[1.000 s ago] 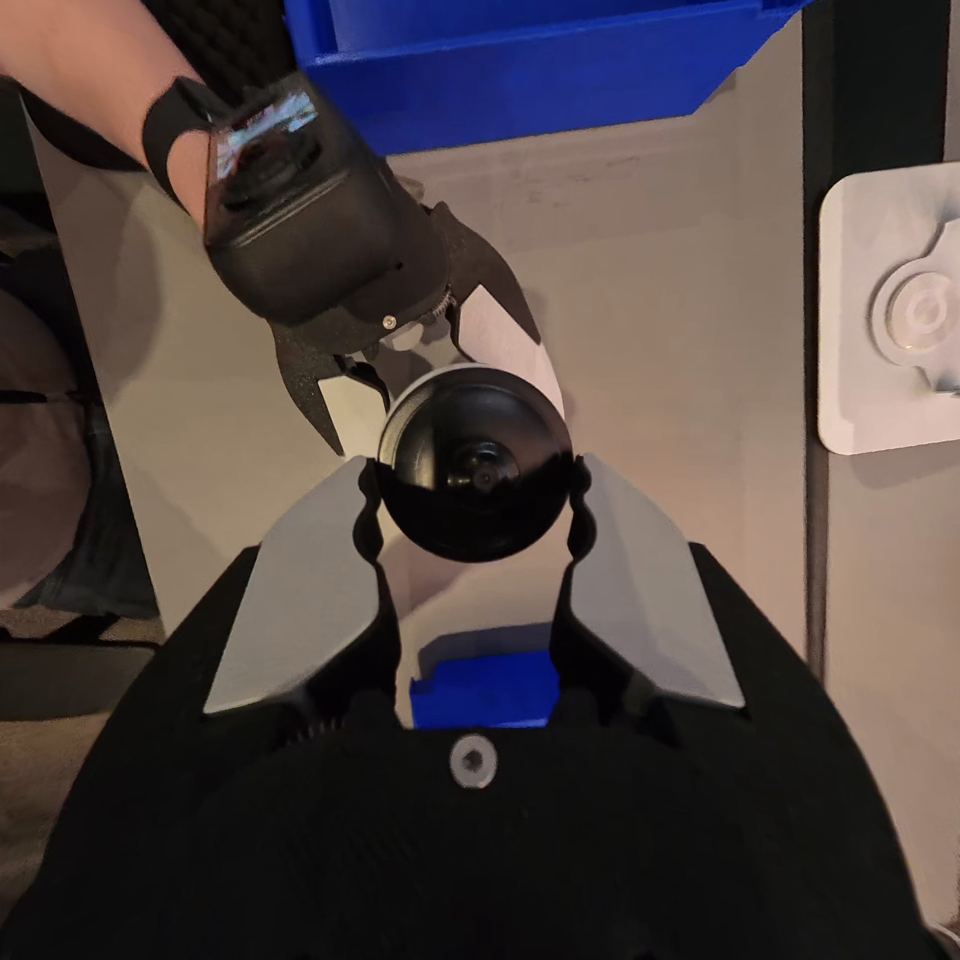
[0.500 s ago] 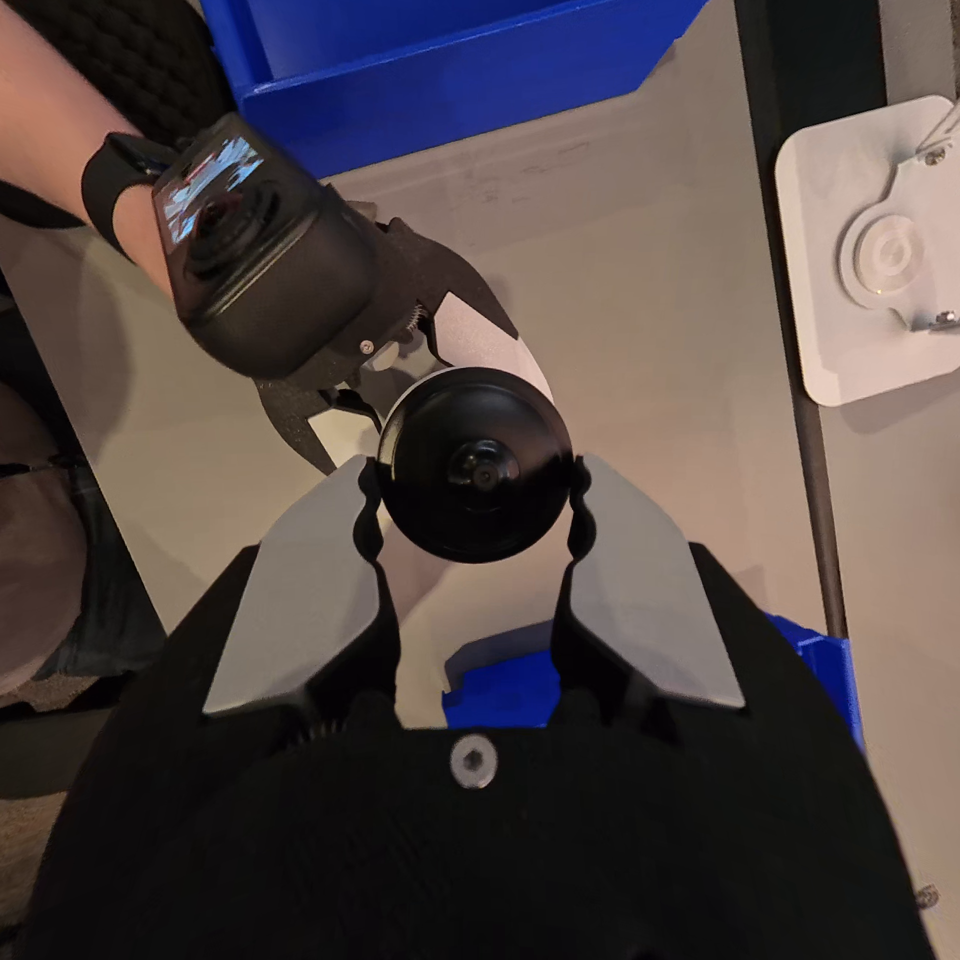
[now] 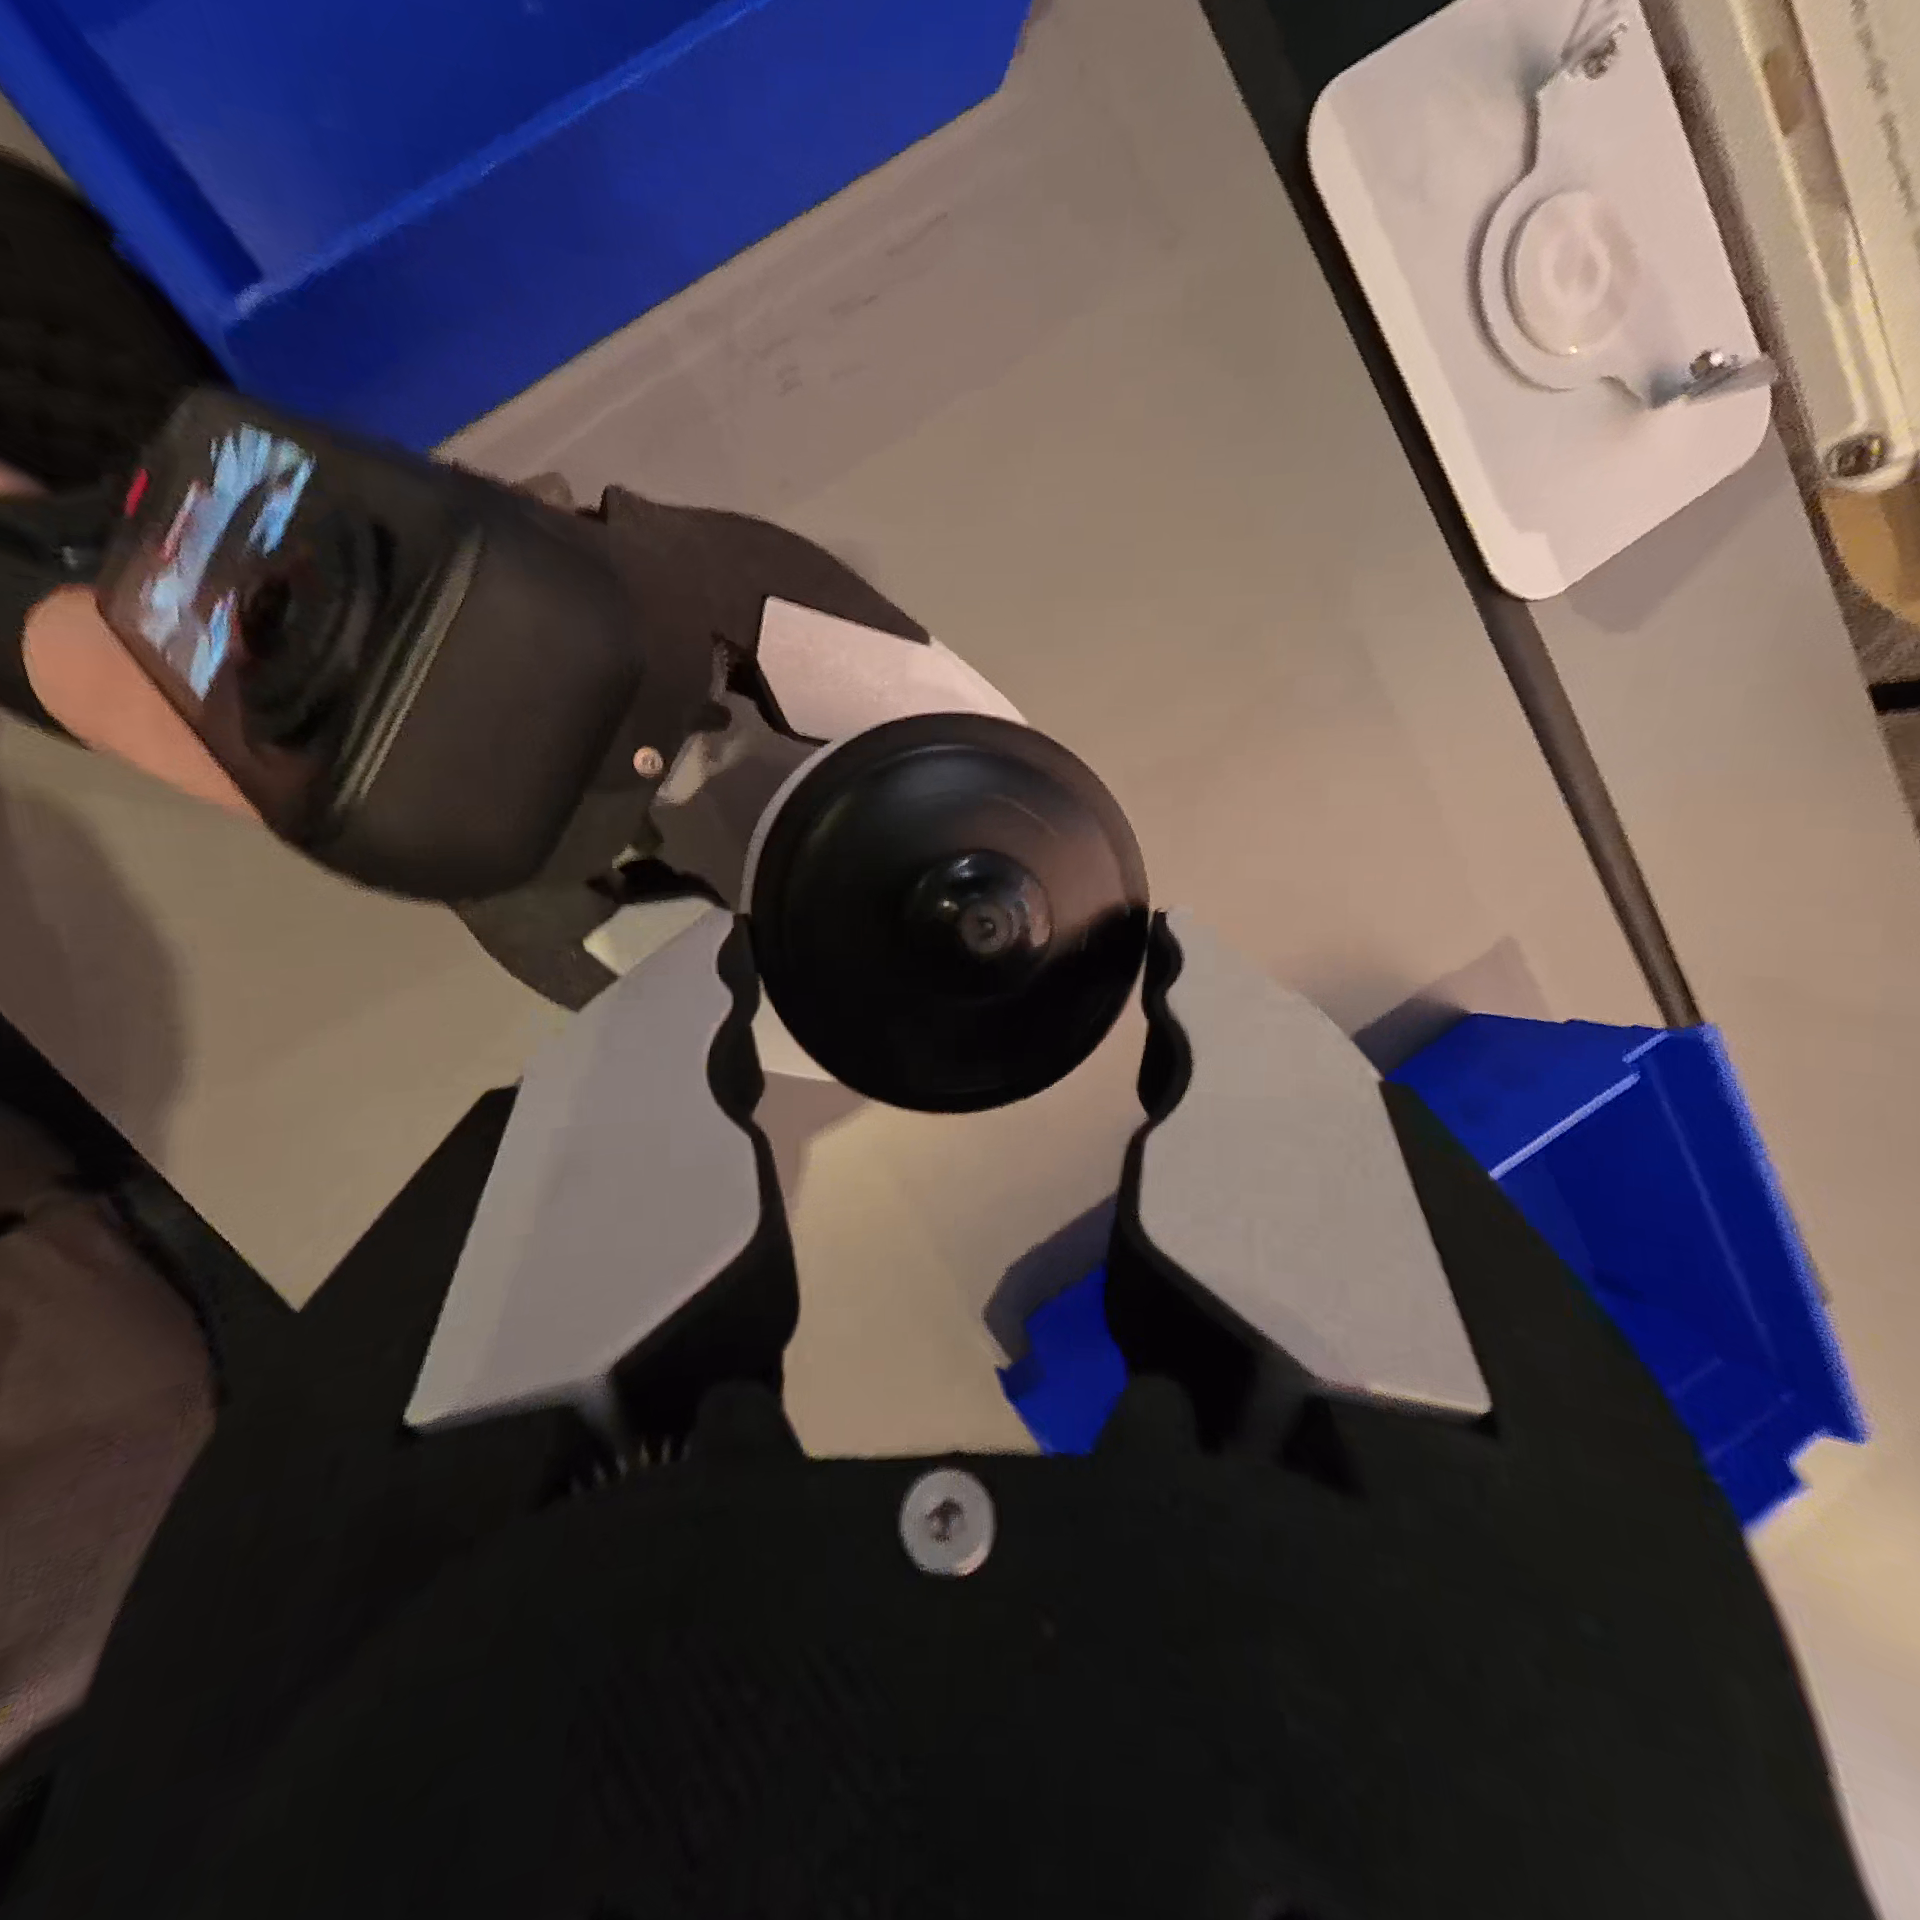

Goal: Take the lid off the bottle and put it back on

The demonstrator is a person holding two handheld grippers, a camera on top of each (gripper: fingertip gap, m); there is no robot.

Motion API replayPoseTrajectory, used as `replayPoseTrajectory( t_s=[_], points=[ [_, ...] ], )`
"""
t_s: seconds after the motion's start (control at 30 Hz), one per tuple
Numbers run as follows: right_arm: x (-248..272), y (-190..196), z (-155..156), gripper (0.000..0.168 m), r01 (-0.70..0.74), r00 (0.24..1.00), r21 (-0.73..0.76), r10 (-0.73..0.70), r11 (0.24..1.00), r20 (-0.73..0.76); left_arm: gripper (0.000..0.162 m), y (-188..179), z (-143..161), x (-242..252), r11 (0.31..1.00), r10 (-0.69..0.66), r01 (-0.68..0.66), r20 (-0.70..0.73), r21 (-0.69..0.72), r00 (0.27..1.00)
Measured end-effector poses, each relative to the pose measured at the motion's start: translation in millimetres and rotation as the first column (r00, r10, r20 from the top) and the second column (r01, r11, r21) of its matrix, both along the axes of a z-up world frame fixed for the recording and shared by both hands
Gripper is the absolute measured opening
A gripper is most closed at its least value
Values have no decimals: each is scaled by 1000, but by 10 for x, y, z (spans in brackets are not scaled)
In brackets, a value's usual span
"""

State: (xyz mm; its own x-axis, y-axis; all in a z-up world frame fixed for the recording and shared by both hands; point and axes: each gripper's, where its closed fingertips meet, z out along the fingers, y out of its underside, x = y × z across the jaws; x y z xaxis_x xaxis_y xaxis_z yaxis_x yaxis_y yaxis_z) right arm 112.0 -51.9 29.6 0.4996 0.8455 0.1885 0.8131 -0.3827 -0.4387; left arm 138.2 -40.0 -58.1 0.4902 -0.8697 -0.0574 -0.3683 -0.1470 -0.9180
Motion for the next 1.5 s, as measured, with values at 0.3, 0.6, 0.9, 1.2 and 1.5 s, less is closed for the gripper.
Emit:
replayPoseTrajectory(
  t_s=[0.3,0.6,0.9,1.2,1.5],
  points=[
    [23,7,181,91,-456,890,32,455,890,21,97,-14,-1,20,999,-36,36,0,-1,999],
    [-25,-36,38,71,-520,854,-100,520,848,-34,97,-23,-2,20,999,-46,46,-3,-4,999],
    [-8,-38,38,71,-249,969,-73,248,966,-23,97,-18,-2,18,1000,-12,12,-9,1,1000],
    [-24,-9,41,71,74,992,-36,-77,997,-104,97,-3,-4,-1,1000,22,-22,-10,-5,1000],
    [33,21,78,79,-224,974,103,221,969,37,97,-9,-2,13,1000,-26,26,-4,-4,1000]
  ],
)
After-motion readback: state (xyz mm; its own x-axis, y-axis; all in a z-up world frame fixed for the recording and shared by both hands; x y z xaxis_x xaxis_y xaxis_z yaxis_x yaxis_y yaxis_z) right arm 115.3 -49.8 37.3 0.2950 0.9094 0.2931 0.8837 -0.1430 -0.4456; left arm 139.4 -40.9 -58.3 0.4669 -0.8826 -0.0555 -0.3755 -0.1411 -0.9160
